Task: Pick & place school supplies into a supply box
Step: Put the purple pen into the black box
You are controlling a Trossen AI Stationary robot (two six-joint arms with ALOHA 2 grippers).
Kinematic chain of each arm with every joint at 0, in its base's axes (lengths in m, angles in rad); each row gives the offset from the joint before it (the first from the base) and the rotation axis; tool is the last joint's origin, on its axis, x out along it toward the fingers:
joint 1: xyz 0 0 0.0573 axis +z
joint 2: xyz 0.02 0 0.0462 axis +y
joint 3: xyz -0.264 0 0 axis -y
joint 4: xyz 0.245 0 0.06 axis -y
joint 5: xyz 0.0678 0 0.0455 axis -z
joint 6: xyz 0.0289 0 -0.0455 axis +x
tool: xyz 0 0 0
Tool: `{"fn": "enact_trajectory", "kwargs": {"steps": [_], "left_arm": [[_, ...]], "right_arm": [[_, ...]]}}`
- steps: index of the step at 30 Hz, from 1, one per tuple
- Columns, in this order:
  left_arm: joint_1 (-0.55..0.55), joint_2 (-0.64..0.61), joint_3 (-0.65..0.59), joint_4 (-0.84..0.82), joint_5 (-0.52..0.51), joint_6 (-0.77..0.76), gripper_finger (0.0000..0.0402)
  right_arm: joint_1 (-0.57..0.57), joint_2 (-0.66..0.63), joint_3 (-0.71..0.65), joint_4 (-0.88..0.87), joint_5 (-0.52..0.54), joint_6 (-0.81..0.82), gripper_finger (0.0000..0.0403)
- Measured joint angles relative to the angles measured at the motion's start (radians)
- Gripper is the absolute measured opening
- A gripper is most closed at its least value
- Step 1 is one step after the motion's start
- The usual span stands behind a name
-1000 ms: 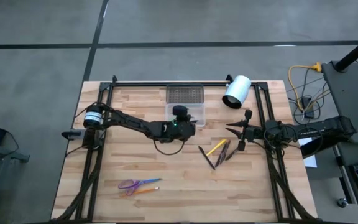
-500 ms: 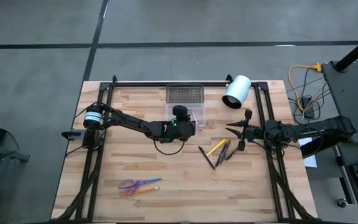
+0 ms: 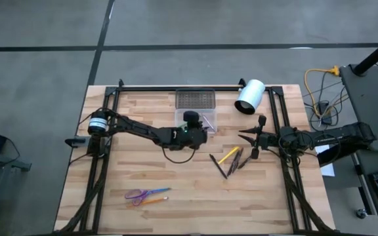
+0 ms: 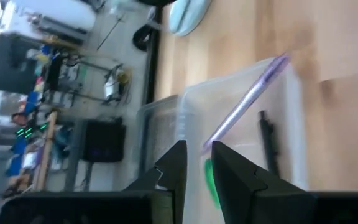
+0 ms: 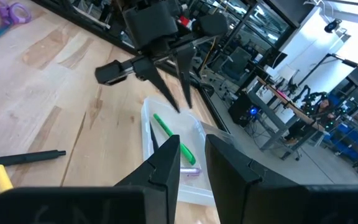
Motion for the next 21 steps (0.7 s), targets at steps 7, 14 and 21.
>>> {"fn": "enact_trajectory", "kwargs": {"steps": [7, 14, 21], "left_arm": [[-0.001, 0.002, 0.000, 0.071, 0.416, 0.007, 0.0059], [0.006, 0.010, -0.001, 0.179, 0.421, 0.052, 0.0059], [0.021, 0.085, -0.003, 0.309, 0.498, 0.070, 0.0059]], "right_arm": [[0.000, 0.000, 0.000, 0.000, 0.000, 0.000, 0.0068], [0.000, 0.000, 0.000, 0.000, 0.000, -0.001, 0.0068], [0.000, 0.000, 0.000, -0.001, 0.000, 0.000, 0.0068]]}}
